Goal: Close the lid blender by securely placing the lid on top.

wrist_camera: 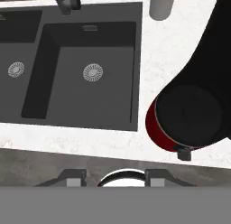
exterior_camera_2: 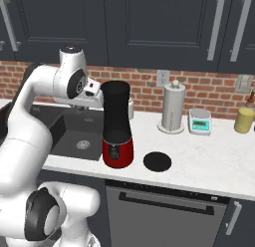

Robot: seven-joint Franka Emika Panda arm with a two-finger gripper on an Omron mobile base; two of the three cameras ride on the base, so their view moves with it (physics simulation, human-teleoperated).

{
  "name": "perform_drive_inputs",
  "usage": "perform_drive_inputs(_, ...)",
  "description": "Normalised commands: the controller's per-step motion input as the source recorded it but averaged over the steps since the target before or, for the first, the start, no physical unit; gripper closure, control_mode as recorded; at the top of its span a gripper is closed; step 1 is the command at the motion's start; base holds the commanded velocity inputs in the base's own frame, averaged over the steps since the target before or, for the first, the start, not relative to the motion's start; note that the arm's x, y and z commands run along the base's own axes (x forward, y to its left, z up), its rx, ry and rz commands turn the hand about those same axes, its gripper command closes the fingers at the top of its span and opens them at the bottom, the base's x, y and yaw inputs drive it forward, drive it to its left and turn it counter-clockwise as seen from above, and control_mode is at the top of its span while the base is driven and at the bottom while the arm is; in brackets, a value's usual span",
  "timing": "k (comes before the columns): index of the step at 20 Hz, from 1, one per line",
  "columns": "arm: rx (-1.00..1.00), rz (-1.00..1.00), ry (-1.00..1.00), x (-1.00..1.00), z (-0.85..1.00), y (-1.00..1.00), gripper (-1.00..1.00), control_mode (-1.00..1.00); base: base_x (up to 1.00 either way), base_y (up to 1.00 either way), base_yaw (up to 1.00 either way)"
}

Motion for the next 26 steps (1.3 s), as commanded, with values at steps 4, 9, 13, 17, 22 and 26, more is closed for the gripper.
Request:
perform_drive_inputs(4,-0.02,0.0,-0.04,-0.38,0.0,-0.01,-1.0,-1.0,0.0,0.0,0.0)
perform_drive_inputs(9,0.05,-0.04,-0.17,-1.0,-0.03,-0.57,-1.0,-1.0,0.0,0.0,0.0)
perform_drive_inputs(13,0.13,-0.12,-0.19,-1.0,-0.13,-0.99,-1.0,-1.0,0.0,0.0,0.0)
perform_drive_inputs(17,0.12,-0.02,-0.21,-0.99,-0.15,-1.0,-1.0,-1.0,0.0,0.0,0.0)
perform_drive_inputs(22,0.12,0.03,-0.19,-0.56,-0.1,-1.0,-1.0,-1.0,0.0,0.0,0.0)
perform_drive_inputs(26,0.04,0.26,-0.09,-0.06,-0.01,-1.0,-1.0,-1.0,0.0,0.0,0.0)
